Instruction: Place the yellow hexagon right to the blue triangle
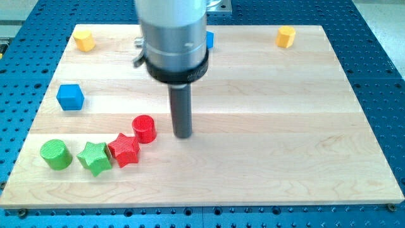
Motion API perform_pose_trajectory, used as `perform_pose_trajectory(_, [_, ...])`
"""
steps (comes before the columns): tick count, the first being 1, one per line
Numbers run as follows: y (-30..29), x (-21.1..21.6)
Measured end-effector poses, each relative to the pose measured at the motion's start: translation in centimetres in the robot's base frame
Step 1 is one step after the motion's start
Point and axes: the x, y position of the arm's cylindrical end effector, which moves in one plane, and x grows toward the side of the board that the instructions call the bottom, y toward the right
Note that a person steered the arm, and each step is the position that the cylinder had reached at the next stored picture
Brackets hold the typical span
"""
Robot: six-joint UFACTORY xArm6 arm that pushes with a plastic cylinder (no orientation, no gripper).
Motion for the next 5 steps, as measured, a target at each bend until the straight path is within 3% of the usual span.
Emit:
perform_pose_trajectory(3, [-13.8, 2.8])
perform_pose_trajectory(4, [-10.2, 0.4])
perform_pose_trajectory(5, [-12.5, -2.4])
